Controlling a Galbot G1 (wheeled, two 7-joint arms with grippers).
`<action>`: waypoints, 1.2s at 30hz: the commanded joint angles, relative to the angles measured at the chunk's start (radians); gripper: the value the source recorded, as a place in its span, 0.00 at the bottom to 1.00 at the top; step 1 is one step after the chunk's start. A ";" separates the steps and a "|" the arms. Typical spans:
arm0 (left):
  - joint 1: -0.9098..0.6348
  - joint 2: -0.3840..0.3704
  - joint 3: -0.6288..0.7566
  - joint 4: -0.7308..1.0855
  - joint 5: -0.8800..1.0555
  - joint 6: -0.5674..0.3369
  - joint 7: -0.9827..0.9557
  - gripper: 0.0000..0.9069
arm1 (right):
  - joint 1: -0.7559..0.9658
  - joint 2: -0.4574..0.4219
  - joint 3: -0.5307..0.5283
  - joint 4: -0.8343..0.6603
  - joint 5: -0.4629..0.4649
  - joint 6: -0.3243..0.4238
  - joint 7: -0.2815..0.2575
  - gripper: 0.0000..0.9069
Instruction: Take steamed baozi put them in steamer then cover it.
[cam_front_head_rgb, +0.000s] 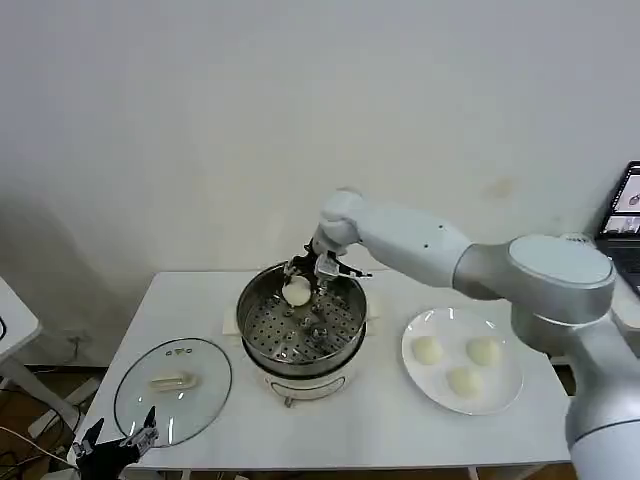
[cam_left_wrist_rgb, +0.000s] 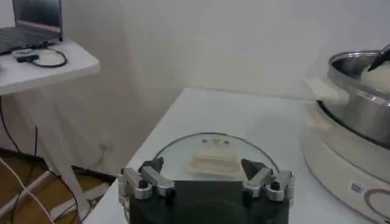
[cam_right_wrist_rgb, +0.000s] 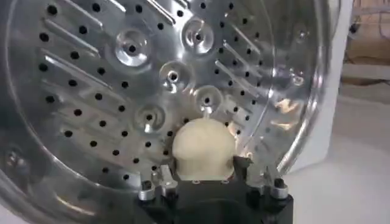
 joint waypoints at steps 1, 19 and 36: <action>-0.001 0.000 -0.002 -0.002 -0.005 0.004 0.000 1.00 | -0.020 0.028 0.012 -0.035 -0.072 0.041 0.015 1.00; 0.003 0.013 0.046 -0.030 0.047 0.008 -0.008 1.00 | 0.432 -0.394 -0.156 0.482 0.570 -0.680 -0.173 1.00; 0.003 0.058 0.061 -0.077 0.075 0.015 0.010 1.00 | 0.146 -0.968 -0.131 0.798 0.642 -0.988 -0.180 1.00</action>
